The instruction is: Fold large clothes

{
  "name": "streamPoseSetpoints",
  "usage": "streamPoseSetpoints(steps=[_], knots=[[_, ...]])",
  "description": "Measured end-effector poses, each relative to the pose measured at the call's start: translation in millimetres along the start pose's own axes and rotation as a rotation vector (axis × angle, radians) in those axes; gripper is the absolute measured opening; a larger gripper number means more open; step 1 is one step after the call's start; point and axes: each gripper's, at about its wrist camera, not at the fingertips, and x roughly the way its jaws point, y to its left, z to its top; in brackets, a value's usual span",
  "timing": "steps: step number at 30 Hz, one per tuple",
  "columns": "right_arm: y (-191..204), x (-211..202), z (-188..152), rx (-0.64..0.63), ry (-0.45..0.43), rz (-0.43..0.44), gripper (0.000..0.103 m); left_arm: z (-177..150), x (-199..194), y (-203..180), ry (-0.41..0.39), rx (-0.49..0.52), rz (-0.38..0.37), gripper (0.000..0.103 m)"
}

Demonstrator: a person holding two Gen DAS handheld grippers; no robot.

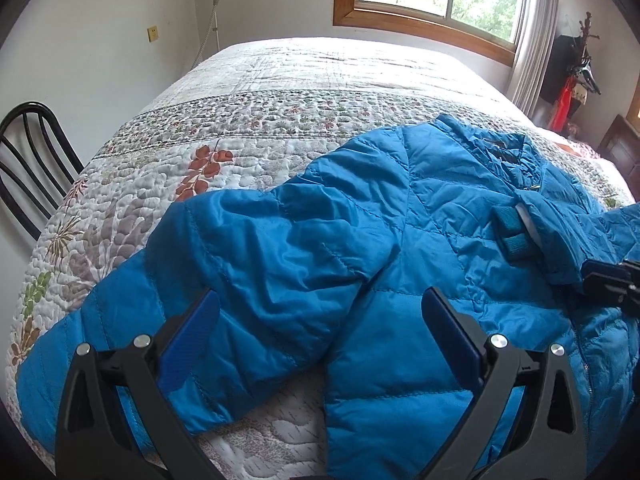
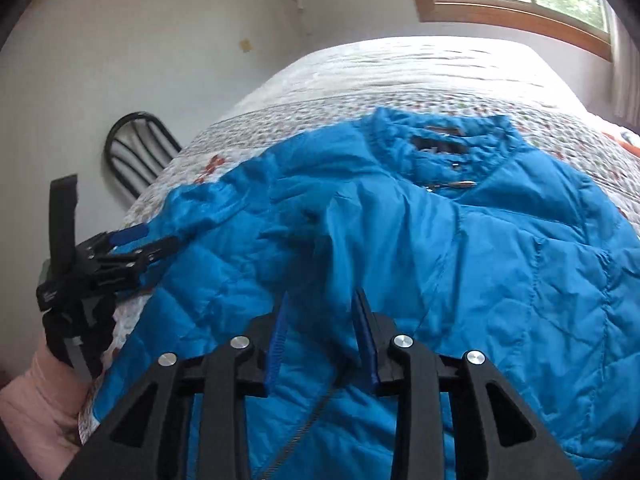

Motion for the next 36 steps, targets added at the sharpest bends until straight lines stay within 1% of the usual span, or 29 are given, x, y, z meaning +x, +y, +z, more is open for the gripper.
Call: streamPoseSetpoints(steps=[3,6,7,9,11,12,13,15,18,19,21,25,29,31,32,33,34,35,36], knots=[[5.9,-9.7,-6.2,-0.02,-0.004,-0.031,0.033,0.2,-5.4,-4.6,-0.003,0.003,-0.024,0.1],[-8.6,-41.5,-15.7,0.04,-0.052,-0.045,0.033,0.4,-12.2,-16.0,-0.004,0.028,-0.047,0.1],[-17.9,-53.0,-18.9,0.061,-0.065,-0.091,0.034,1.0,-14.4,-21.9,-0.003,0.039,-0.054,0.1],[-35.7,-75.7,-24.9,0.095,-0.097,-0.252,0.037,2.3,-17.6,-37.6,-0.005,0.064,-0.06,0.1],[-57.3,-93.3,-30.5,0.144,-0.097,-0.392,0.037,3.4,-18.0,-57.3,-0.005,0.091,-0.058,0.1],[-68.9,-99.3,-32.3,0.181,-0.086,-0.435,0.037,4.2,-16.6,-68.3,0.001,0.1,-0.052,0.1],[-79.6,-105.3,-33.6,0.219,-0.082,-0.454,0.039,4.8,-14.8,-79.3,0.006,0.105,-0.051,0.1],[-98.1,-116.6,-36.7,0.264,-0.096,-0.445,0.039,4.5,-11.3,-102.8,0.014,0.121,-0.052,0.1],[-114.6,-130.0,-39.4,0.285,-0.128,-0.485,0.039,3.4,-7.2,-139.1,0.043,0.163,-0.1,0.1],[-118.9,-130.7,-40.4,0.287,-0.127,-0.497,0.039,3.7,-4.4,-149.8,0.061,0.17,-0.122,0.1],[-124.0,-127.1,-41.3,0.279,-0.095,-0.502,0.039,5.7,4.4,-166.9,0.093,0.169,-0.153,0.1],[-124.4,-115.4,-38.1,0.236,-0.061,-0.518,0.039,11.9,24.8,-189.8,0.154,0.146,-0.198,0.1],[-129.6,-116.2,-31.6,0.22,-0.057,-0.521,0.039,22.1,34.0,-203.1,0.148,0.139,-0.192,0.099],[-130.5,-115.3,-30.0,0.213,-0.059,-0.517,0.04,26.5,39.1,-206.6,0.159,0.131,-0.193,0.099],[-131.5,-114.3,-30.3,0.214,-0.058,-0.51,0.04,27.4,42.0,-208.1,0.165,0.13,-0.194,0.097],[-132.5,-112.4,-30.7,0.214,-0.054,-0.503,0.04,26.9,44.7,-209.3,0.174,0.129,-0.196,0.087],[-133.4,-110.3,-31.1,0.215,-0.049,-0.502,0.04,26.0,46.8,-208.7,0.185,0.126,-0.201,0.066],[-133.8,-108.1,-31.3,0.215,-0.045,-0.504,0.04,25.4,48.8,-208.7,0.199,0.119,-0.216,0.056],[-133.1,-106.3,-31.4,0.212,-0.044,-0.504,0.041,25.1,49.4,-209.1,0.198,0.113,-0.223,0.055]])
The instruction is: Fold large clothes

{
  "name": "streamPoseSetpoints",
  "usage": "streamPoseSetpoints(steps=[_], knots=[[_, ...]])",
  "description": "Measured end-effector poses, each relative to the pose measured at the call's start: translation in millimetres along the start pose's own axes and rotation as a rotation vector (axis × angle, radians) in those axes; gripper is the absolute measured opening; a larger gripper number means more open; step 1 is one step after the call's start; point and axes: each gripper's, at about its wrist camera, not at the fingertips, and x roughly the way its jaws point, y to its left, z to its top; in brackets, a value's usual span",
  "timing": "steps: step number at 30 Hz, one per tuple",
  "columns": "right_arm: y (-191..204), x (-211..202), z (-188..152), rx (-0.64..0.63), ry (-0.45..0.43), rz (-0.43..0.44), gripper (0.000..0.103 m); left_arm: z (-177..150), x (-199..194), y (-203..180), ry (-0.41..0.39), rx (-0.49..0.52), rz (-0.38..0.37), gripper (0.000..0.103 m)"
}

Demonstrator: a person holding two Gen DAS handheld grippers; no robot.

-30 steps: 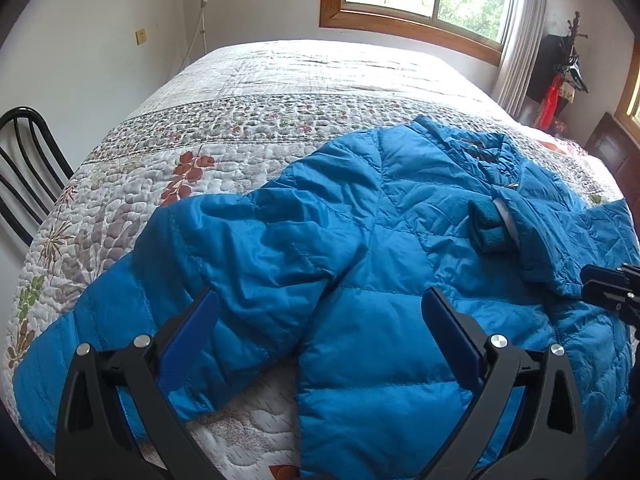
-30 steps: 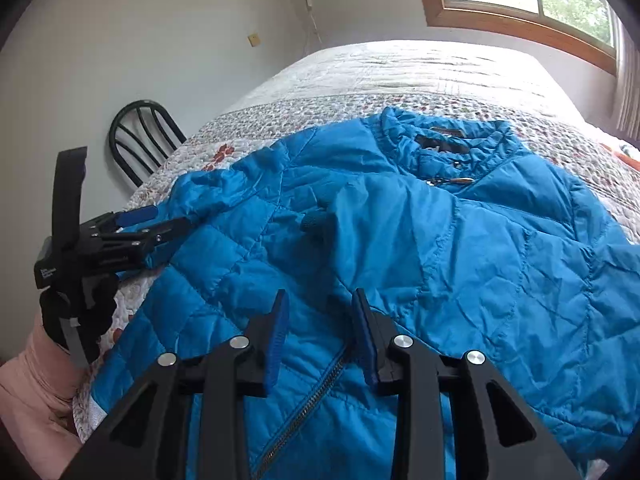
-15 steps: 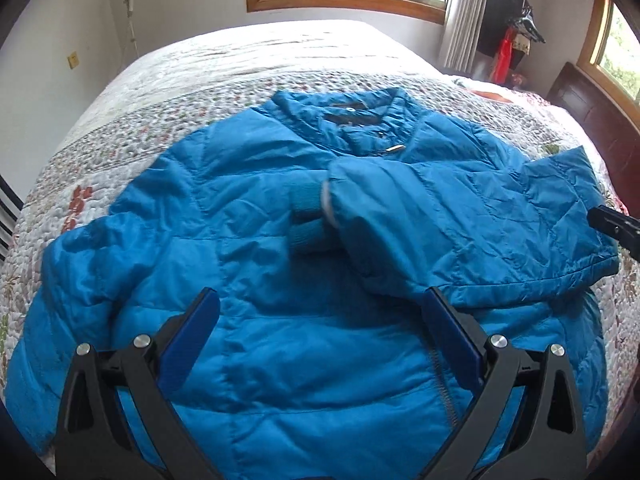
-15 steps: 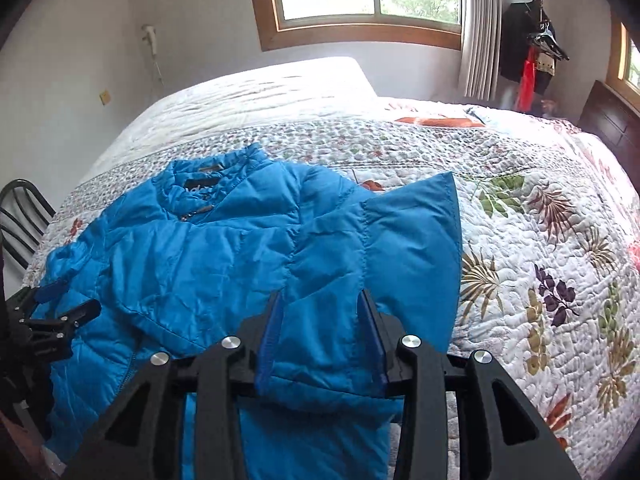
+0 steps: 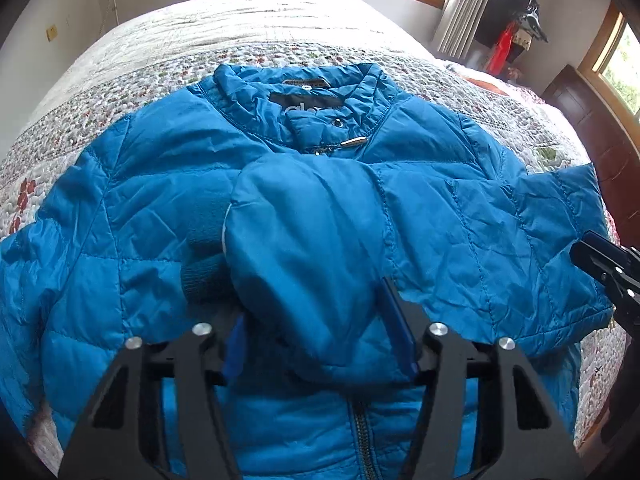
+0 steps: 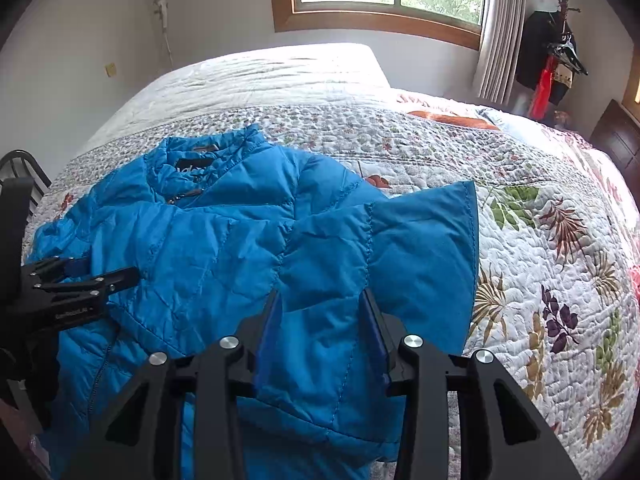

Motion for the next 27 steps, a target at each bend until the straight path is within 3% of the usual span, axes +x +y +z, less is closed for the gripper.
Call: streamPoseSetpoints(steps=[1,2,5,7,14,18,23,27], knots=[[2.1,0.6,-0.2,-0.005,0.0,0.002,0.041,-0.4,-1.6,-0.4,-0.015,0.004,0.005,0.046],[4.7,0.9,-0.7,-0.011,0.001,0.006,0.041,-0.7,-4.0,-0.5,-0.033,0.012,0.02,0.031],[14.9,0.4,-3.8,-0.035,0.003,0.011,0.041,0.3,-17.4,8.2,-0.08,-0.023,-0.033,0.019],[22.9,-0.9,-5.9,-0.053,0.002,0.018,0.041,1.4,-28.1,18.2,-0.11,-0.046,-0.046,0.017],[48.3,-3.8,-9.1,-0.104,-0.002,0.053,0.041,-1.5,-51.9,76.8,-0.171,-0.116,0.035,0.015],[53.1,11.5,-11.1,-0.094,0.045,0.056,0.041,-6.6,-50.6,106.8,-0.165,-0.13,0.092,0.015],[57.6,37.1,-17.9,-0.101,0.086,0.033,0.041,-13.8,-23.1,115.9,-0.118,-0.108,0.136,0.027],[57.1,41.6,-20.3,-0.093,0.083,0.029,0.041,-14.1,-16.4,113.0,-0.122,-0.076,0.164,0.029]])
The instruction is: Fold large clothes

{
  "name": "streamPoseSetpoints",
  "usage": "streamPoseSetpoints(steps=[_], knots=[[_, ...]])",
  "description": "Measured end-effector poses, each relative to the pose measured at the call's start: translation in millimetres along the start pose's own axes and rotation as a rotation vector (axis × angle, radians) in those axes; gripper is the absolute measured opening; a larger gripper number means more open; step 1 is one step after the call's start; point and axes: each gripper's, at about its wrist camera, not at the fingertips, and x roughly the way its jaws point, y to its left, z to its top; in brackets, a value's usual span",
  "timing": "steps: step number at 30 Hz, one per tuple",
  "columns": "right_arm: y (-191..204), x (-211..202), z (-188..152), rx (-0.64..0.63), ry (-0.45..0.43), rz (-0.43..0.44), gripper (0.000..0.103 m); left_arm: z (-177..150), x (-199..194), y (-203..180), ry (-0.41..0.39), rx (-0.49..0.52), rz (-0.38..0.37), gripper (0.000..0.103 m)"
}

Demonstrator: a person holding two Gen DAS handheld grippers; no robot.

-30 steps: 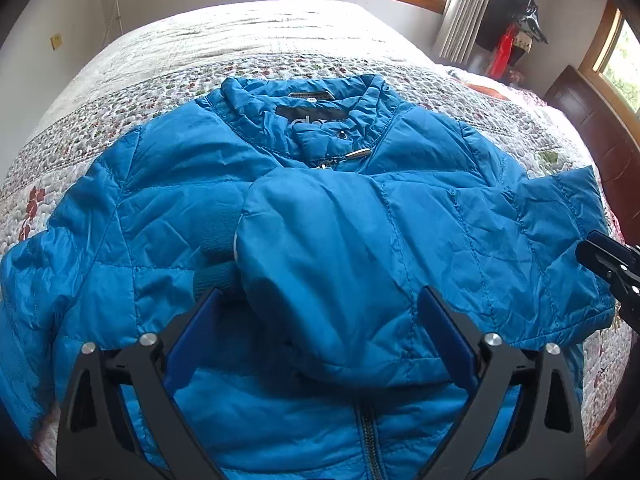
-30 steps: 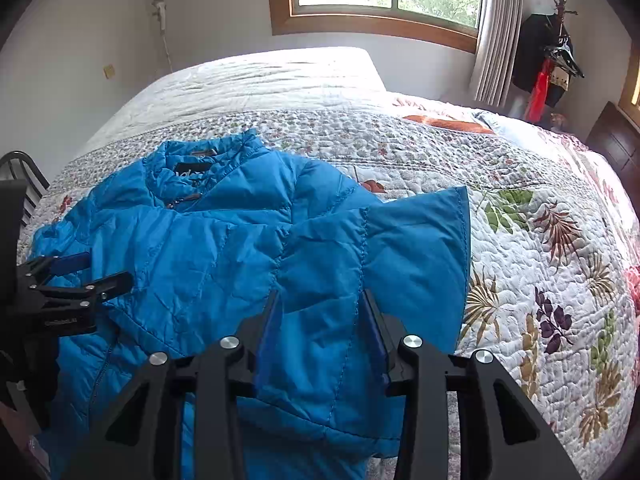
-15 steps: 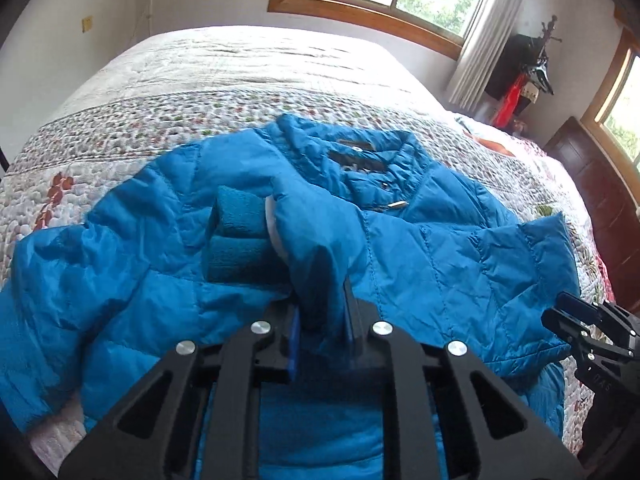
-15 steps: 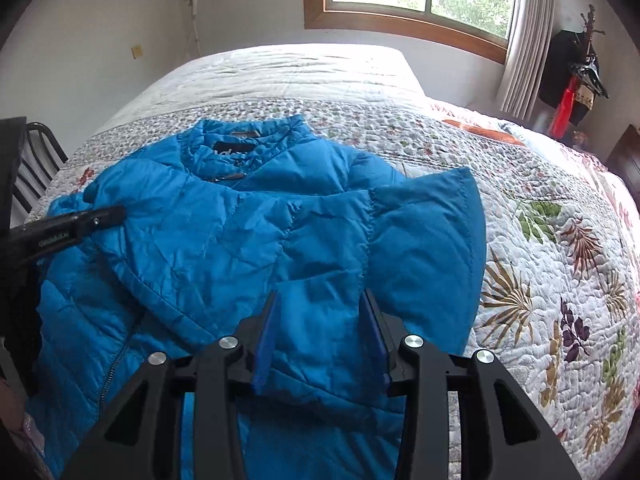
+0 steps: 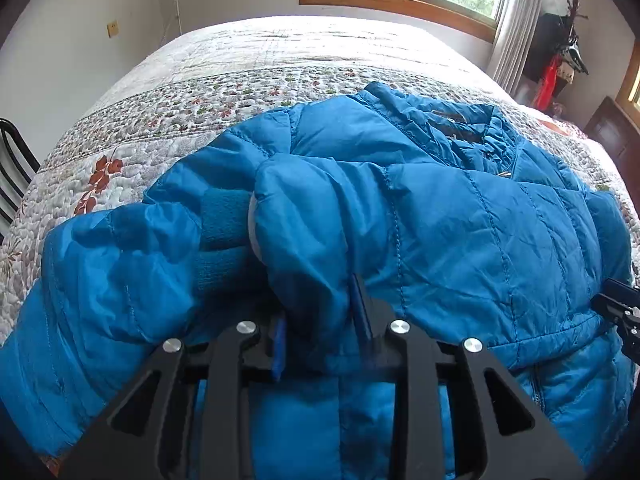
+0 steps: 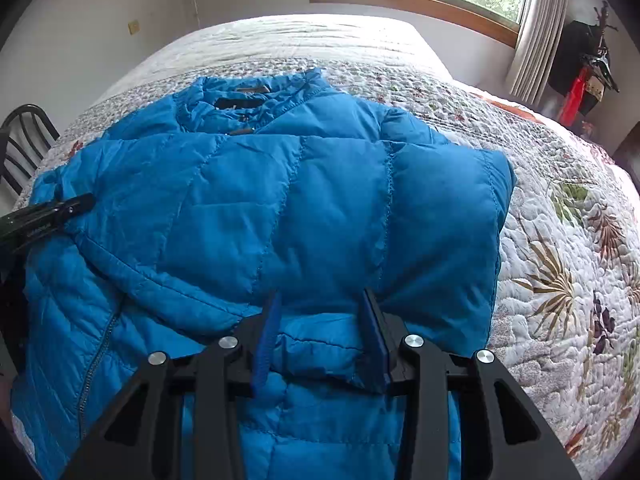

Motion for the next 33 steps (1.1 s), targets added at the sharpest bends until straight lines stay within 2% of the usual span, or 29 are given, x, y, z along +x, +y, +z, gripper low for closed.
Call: streamPoseSetpoints(steps=[5,9,11,13,14,16,19,22,26,31,33], knots=[[8.2,-13.7,-2.1,-0.033,-0.027,-0.014,0.041,5.5,-14.8,15.6,-0.01,-0.035,-0.031,0.032],[1.3,-34.4,0.7,-0.008,-0.056,0.057,0.041,6.1,-27.5,22.9,-0.014,-0.052,-0.026,0.033],[-8.1,-44.7,3.2,0.017,-0.075,0.059,0.041,4.8,-39.3,24.4,-0.036,-0.056,-0.001,0.052],[-19.6,-47.7,6.1,0.051,-0.078,0.029,0.041,4.4,-56.6,24.6,-0.085,-0.06,0.015,0.064],[-25.2,-46.1,6.7,0.07,-0.069,0.017,0.041,4.6,-65.0,24.0,-0.105,-0.064,0.017,0.066],[-32.4,-37.5,7.0,0.103,-0.04,0.009,0.041,5.0,-76.7,17.7,-0.123,-0.048,-0.01,0.066],[-31.7,-23.2,5.4,0.111,-0.007,0.002,0.041,5.4,-74.0,-6.1,-0.106,0.013,-0.032,0.066],[-26.7,-12.8,3.5,0.093,0.005,-0.013,0.042,3.7,-46.2,-22.6,-0.053,0.051,-0.022,0.065],[-21.1,-3.5,0.3,0.067,0.013,-0.017,0.043,-5.5,-3.8,-19.6,0.038,0.056,0.009,0.067],[-20.0,-9.4,1.1,0.064,0.001,-0.004,0.042,-7.0,-11.3,-9.2,0.024,0.029,-0.015,0.065],[-17.0,-20.4,2.2,0.063,-0.017,0.033,0.042,-5.9,-22.7,-7.3,0.0,0.017,-0.026,0.065]])
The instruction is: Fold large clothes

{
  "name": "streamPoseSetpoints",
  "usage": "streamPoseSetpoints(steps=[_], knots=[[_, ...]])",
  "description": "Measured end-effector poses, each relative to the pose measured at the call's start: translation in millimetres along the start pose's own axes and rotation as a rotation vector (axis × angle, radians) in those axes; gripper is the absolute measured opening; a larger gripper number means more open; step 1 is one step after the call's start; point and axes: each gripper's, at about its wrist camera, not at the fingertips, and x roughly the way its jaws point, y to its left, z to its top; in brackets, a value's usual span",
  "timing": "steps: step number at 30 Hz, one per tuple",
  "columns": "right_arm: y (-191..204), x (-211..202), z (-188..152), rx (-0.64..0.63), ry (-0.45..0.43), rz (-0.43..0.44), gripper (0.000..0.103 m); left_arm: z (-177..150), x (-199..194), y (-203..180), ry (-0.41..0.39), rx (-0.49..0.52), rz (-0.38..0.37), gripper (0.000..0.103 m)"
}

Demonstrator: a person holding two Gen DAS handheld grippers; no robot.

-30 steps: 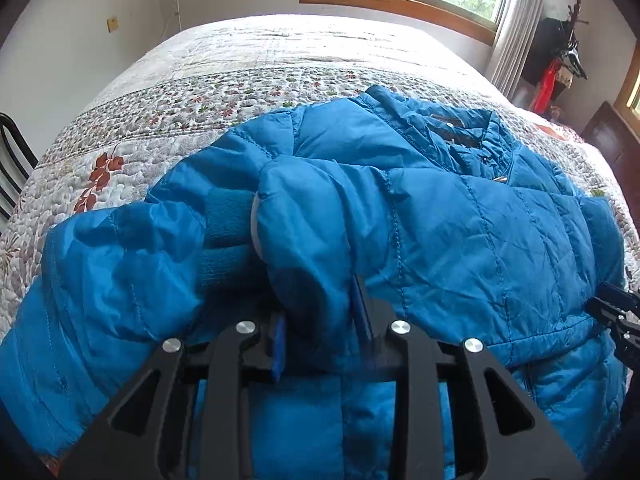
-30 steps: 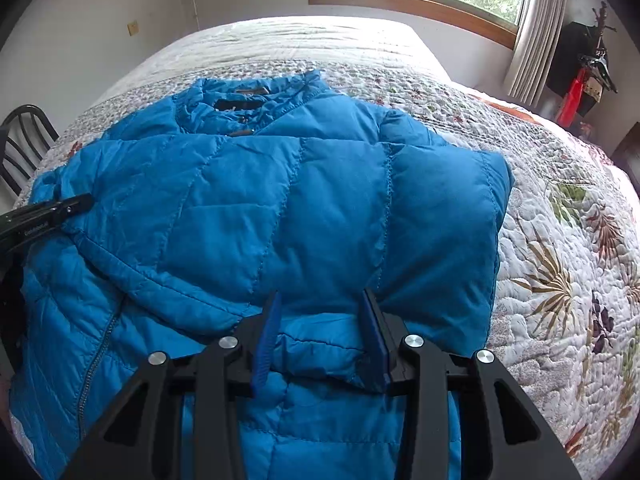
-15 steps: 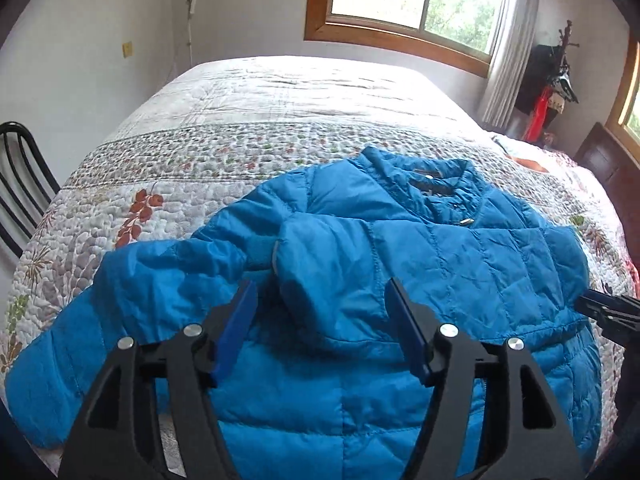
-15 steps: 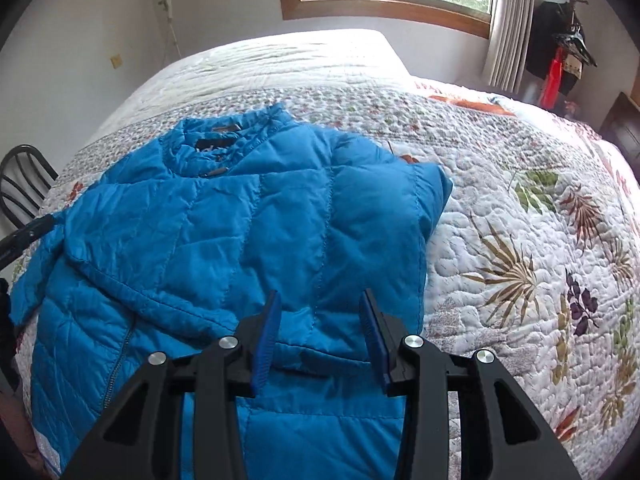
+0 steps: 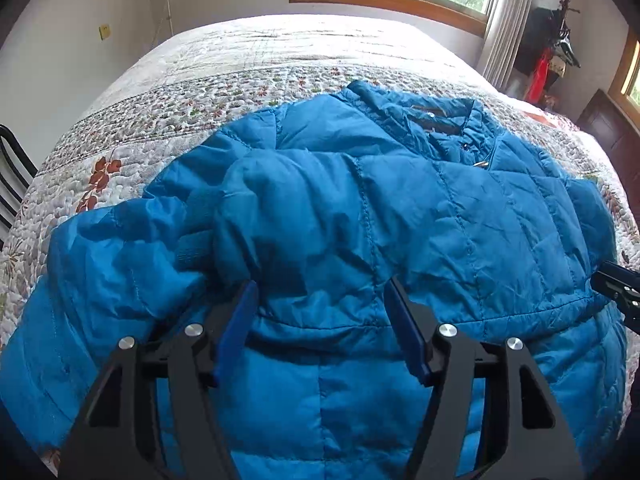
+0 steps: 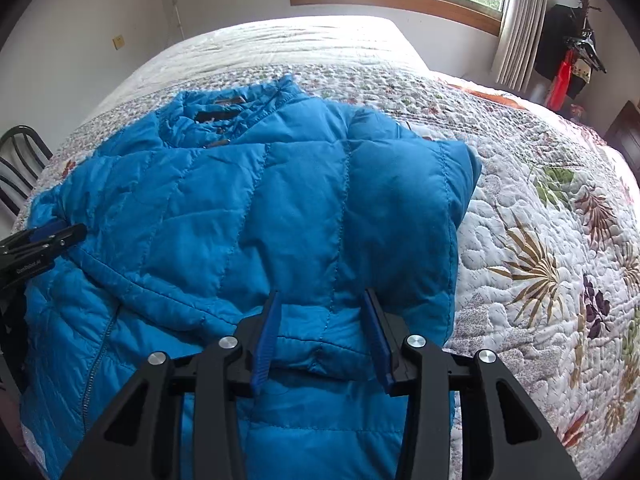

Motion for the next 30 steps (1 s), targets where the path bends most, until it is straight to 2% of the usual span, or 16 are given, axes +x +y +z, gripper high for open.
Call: streamPoseSetpoints(steps=[3,7,11,18,21,24,28,30], knots=[[7.1,-5.7,2.5,0.002,-0.001,0.045,0.042,2.4,-7.0,-2.3,-0.013,0.0,-0.009,0.065],[6.7,18.7,-0.1,0.018,0.062,0.044,0.042,-0.9,15.1,-3.4,0.043,0.009,0.019,0.066],[-1.4,32.9,-1.7,0.041,0.071,0.079,0.041,-4.7,22.6,-5.7,0.032,0.031,0.032,0.068],[7.1,34.8,-3.0,0.036,0.049,0.028,0.042,-5.3,21.5,-3.1,0.018,0.027,0.018,0.068],[11.4,24.6,0.8,0.055,0.049,0.005,0.043,-5.2,8.6,3.1,0.011,0.01,0.027,0.065],[28.1,3.0,4.2,0.028,0.011,0.034,0.043,-10.1,-18.7,15.9,-0.021,0.0,0.017,0.065],[52.9,-7.6,13.3,0.007,0.019,0.076,0.047,-23.6,-58.5,51.5,-0.058,-0.042,0.025,0.079],[63.4,-7.4,17.0,-0.008,0.025,0.073,0.047,-35.2,-74.9,77.6,-0.063,-0.069,0.055,0.08]])
